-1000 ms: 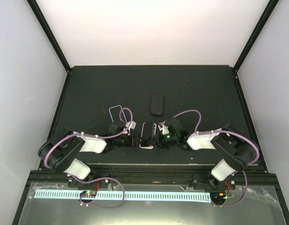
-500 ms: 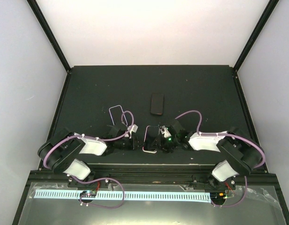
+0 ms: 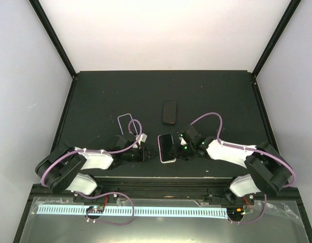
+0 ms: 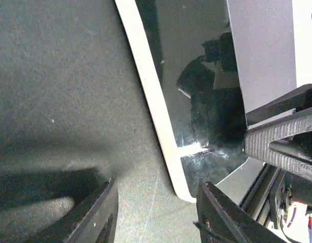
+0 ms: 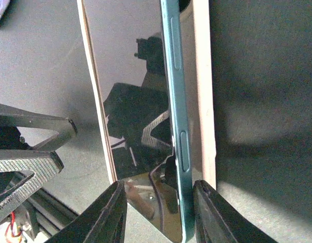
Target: Put the phone into the phone case
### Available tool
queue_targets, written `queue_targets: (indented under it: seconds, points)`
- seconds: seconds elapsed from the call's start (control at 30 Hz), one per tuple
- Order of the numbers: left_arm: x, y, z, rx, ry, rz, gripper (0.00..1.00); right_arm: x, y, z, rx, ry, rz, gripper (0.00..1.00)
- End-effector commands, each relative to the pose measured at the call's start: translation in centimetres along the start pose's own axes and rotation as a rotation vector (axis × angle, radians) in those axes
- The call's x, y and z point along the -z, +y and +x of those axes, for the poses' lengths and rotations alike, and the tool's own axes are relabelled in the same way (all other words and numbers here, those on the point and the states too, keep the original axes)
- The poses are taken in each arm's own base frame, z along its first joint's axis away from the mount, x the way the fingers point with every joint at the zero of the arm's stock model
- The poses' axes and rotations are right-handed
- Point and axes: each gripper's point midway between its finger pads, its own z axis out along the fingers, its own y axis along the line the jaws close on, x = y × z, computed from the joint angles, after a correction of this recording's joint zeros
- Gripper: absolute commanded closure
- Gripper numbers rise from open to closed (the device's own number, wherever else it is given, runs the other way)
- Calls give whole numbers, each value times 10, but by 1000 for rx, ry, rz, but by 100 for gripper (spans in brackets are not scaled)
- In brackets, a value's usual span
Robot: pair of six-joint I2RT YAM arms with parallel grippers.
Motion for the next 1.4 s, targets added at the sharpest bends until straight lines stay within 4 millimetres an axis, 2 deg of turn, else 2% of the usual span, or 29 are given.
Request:
queue_targets:
  seconds: [0.0, 0.17, 0.27, 0.43, 0.6, 0.73, 0.83, 1.07, 1.23, 1.37]
  points:
    - [2, -4, -23, -40, -63, -33, 56, 10, 3, -24, 51, -76, 47, 59]
    - [2, -10, -37, -43, -94, -37, 56, 22, 4, -31, 56, -89, 53, 51]
    - [0, -14, -42, -53, -93, -30, 55, 28, 1, -43, 72, -146, 63, 43]
    - [-5, -16, -49, -4, -92, -25, 57, 20, 13, -55, 81, -137, -39, 40]
    - [-5, -10, -57, 14, -118, -61, 62, 5, 10, -61, 66, -134, -38, 40]
    - [-8, -4, -53, 15, -99, -79, 64, -13, 2, -59, 43, -97, -29, 39]
    - [-10, 3, -48, 31, -89, -96, 66, -19, -1, -55, 35, -78, -30, 37]
    - [-12, 2, -40, 45, -37, -92, 68, -25, 18, -42, 1, -31, -205, 36]
    - [-12, 14, -27, 60, -22, -101, 71, -19, 35, -45, 2, -37, -287, 36]
    - [-13, 18, -18, 76, -6, -88, 72, -22, 44, -48, -17, -21, -334, 36]
